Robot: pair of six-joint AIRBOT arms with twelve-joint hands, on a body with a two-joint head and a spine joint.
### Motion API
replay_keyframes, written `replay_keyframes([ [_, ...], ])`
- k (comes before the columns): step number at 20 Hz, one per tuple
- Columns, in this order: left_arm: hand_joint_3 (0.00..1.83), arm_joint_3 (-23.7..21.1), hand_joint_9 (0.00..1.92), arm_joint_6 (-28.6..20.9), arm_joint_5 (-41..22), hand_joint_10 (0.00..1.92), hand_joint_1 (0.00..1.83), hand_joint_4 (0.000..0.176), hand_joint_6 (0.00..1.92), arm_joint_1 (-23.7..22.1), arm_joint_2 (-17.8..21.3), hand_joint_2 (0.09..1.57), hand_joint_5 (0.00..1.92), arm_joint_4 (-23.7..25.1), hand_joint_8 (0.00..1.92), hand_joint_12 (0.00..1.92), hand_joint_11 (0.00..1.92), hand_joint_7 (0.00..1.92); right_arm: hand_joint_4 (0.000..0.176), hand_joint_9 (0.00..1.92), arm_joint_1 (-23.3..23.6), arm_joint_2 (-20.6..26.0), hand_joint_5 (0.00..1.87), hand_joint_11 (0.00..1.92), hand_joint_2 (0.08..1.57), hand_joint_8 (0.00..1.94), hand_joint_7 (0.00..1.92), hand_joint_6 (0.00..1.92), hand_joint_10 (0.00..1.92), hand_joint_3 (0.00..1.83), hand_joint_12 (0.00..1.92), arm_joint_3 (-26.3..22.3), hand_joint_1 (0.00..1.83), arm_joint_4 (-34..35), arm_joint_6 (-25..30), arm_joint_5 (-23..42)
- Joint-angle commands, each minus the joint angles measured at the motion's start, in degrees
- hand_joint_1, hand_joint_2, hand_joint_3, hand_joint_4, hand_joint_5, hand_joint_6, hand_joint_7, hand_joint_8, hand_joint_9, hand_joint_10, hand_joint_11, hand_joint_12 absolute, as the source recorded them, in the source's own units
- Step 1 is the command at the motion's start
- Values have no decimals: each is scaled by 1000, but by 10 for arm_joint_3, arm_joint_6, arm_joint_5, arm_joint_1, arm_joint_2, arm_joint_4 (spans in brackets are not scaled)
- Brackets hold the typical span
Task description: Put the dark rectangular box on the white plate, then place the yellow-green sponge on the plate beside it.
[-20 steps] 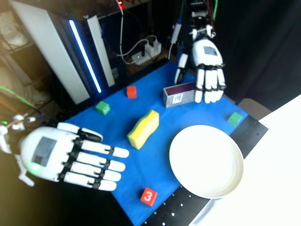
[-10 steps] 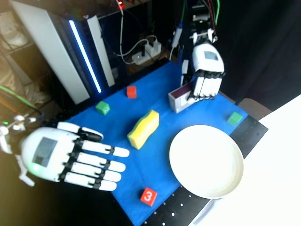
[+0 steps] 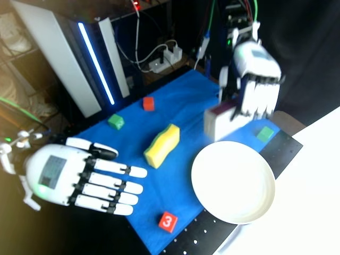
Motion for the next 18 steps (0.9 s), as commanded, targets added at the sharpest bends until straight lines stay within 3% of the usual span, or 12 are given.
replay_keyframes([
  [1,0,10,975,3,-49,1054,1383,0,992,-12,-5,1070,945,-10,612,1122,525,1203,69,149,8,-1,252,21,1251,0,205,5,0,0,348,6,600,14,1,67],
  [2,0,32,942,3,-37,1087,1379,0,991,-17,-23,1074,958,-16,624,1189,483,1196,69,155,8,-5,255,22,1250,1,209,4,2,0,355,8,609,14,1,67],
  [3,0,59,887,3,-19,724,1267,0,996,-24,-45,1084,956,-25,716,1499,96,1156,65,161,8,-9,260,4,1249,0,215,0,0,0,411,11,599,14,1,67],
  [4,2,74,855,3,-9,568,1249,0,899,-27,-55,1072,996,-30,751,1185,18,1160,68,170,8,-11,257,6,1248,0,217,0,3,0,425,13,596,14,1,67],
  [5,0,102,831,3,9,377,1242,0,882,-33,-75,1074,1006,-42,757,433,3,1152,78,174,8,-14,254,13,1241,0,215,0,4,0,432,15,595,14,1,67],
  [8,4,145,1073,3,34,187,1236,0,950,-42,-107,1086,970,-52,813,1294,357,1115,40,187,9,-20,266,32,1237,3,222,4,7,0,442,18,625,14,1,67],
  [9,5,156,968,3,44,961,1353,0,959,-43,-115,1086,944,-53,745,1191,625,1112,39,192,9,-24,268,35,1235,4,226,4,8,0,442,20,631,14,1,67],
  [10,0,168,989,3,55,1086,1376,0,968,-43,-123,1093,911,-54,812,1090,808,1062,37,196,9,-26,282,36,1231,4,231,8,7,0,437,21,642,14,1,67],
  [12,0,172,967,3,57,1150,1377,0,1045,-43,-127,1107,859,-60,848,1127,754,1036,35,211,9,-27,279,53,1238,4,235,4,10,0,439,21,658,14,1,67],
  [13,2,171,932,2,56,697,1251,0,1118,-42,-127,1128,845,-62,934,1178,613,1036,37,208,9,-27,272,49,1242,1,229,0,7,1,436,21,664,14,1,67],
  [15,0,170,754,2,55,217,1109,0,187,-39,-127,1019,770,-65,179,1041,326,800,26,204,9,-27,276,36,1248,1,229,2,4,3,428,21,669,14,1,67],
  [18,0,158,571,2,45,6,928,42,0,-37,-118,1026,615,-66,0,830,167,597,11,195,9,-27,291,10,1250,1,232,4,0,2,419,21,679,14,2,67],
])
